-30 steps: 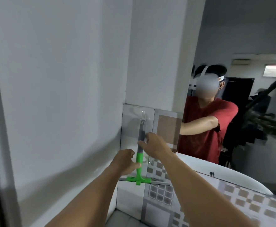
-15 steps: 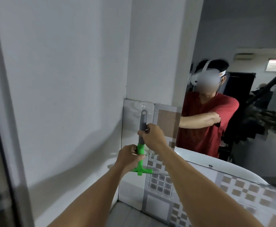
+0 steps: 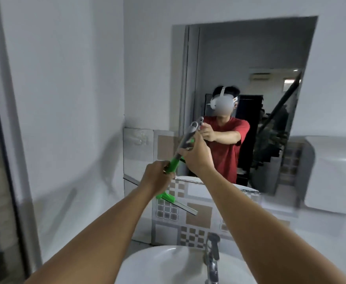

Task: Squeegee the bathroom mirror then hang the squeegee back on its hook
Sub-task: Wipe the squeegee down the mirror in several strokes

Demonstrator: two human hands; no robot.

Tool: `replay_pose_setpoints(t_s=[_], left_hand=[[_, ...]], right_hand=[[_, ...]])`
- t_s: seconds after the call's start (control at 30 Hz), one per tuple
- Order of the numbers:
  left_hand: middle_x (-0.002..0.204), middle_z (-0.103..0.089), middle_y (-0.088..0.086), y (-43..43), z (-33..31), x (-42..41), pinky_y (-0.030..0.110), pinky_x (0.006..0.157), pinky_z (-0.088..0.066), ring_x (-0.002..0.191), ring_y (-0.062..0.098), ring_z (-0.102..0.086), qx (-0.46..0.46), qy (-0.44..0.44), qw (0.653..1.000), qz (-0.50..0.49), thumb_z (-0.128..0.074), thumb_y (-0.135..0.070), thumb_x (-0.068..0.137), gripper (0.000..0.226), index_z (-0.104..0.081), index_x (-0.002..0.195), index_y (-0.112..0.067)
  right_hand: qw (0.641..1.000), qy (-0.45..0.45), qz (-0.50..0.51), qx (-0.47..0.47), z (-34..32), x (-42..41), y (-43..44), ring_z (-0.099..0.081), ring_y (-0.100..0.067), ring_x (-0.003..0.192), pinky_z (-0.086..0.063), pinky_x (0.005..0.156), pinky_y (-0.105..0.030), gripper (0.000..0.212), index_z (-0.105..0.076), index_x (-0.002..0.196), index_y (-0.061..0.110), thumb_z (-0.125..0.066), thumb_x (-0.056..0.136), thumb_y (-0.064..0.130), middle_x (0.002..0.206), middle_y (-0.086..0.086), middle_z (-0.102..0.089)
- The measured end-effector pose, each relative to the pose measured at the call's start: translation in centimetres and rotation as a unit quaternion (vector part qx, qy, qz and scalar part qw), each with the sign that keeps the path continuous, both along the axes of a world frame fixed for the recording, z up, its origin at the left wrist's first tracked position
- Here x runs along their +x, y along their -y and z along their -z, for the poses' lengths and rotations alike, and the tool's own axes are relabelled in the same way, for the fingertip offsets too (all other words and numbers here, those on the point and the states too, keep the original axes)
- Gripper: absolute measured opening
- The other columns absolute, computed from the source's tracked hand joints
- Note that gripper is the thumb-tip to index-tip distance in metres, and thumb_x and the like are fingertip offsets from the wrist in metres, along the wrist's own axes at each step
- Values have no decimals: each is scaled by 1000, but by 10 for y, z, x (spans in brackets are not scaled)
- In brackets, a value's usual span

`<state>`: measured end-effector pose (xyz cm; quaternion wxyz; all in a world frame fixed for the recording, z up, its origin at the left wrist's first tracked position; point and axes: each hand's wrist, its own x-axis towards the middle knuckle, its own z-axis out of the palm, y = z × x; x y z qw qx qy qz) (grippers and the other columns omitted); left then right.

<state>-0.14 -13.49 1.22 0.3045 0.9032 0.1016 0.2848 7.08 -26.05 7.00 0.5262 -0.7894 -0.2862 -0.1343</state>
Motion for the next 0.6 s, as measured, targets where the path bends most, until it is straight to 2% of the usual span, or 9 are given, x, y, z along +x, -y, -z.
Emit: replay_pose_setpoints(t_s=[0.07, 0.13, 0.17, 0.23, 0.3, 0.4, 0.47, 0.53, 0.6], left_hand=[[101, -75, 8, 22, -13, -3, 35, 72, -54, 80, 20, -66, 0, -23, 1000, 19, -66, -24, 95, 17, -72, 110, -16], [102, -71, 7, 44, -25, -8, 26, 62, -46, 76, 15, -64, 13, -50, 998, 25, -66, -23, 97, 24, -67, 118, -13], [100, -70, 7, 53, -31, -11, 27, 62, -46, 77, 18, -65, 30, -57, 998, 27, -66, -22, 97, 25, -67, 120, -14], [96, -70, 8, 69, -44, -17, 33, 70, -52, 80, 23, -67, 80, -65, 994, 30, -65, -20, 97, 25, -68, 122, -14], [95, -70, 8, 82, -57, -22, 38, 81, -57, 80, 25, -66, 116, -60, 991, 42, -65, -16, 97, 29, -68, 125, -14], [99, -69, 8, 95, -76, -22, 43, 86, -57, 86, 26, -67, 177, -44, 982, 52, -67, -12, 95, 32, -67, 127, -12], [94, -64, 4, 103, -89, -21, 42, 82, -56, 84, 23, -65, 210, -32, 976, 57, -65, -9, 95, 26, -67, 121, -12], [93, -64, 3, 109, -103, -18, 40, 81, -55, 88, 24, -66, 243, -17, 968, 62, -64, -5, 93, 21, -69, 112, -14], [99, -66, 5, 109, -116, -11, 44, 86, -55, 95, 25, -66, 273, -1, 960, 68, -63, -2, 92, 26, -70, 113, -15]], right_hand=[[998, 52, 29, -21, -5, -8, 31, -58, -28, 123, -50, 96, -32, 87, -22, 157, 11, -75, 87, 12, 143, -14, -53], [987, 114, 84, -79, -9, -17, 61, -42, -35, 137, -42, 107, -40, 95, -14, 160, 10, -76, 88, 21, 155, -18, -35], [975, 150, 118, -115, -11, -20, 74, -35, -39, 141, -37, 111, -46, 91, -18, 158, 11, -75, 89, 28, 156, -20, -30], [938, 222, 163, -211, -13, -24, 98, -23, -44, 146, -27, 118, -58, 67, -41, 149, 16, -67, 92, 40, 158, -20, -29], [886, 292, 180, -313, -15, -25, 118, -15, -44, 150, -14, 118, -70, 39, -59, 134, 21, -56, 98, 36, 157, -16, -36], [856, 332, 164, -360, -22, -30, 143, -33, -36, 146, -1, 113, -79, 29, -62, 129, 24, -50, 102, 24, 137, -6, -61], [858, 337, 153, -357, -31, -33, 156, -51, -30, 133, -6, 112, -78, 28, -59, 129, 26, -49, 103, 28, 128, -3, -63], [858, 338, 142, -359, -40, -31, 165, -56, -30, 126, -24, 110, -73, 31, -55, 133, 28, -50, 103, 35, 127, -3, -62], [856, 353, 140, -351, -48, -26, 170, -59, -30, 120, -43, 101, -62, 34, -51, 136, 32, -52, 102, 35, 126, -4, -62]])
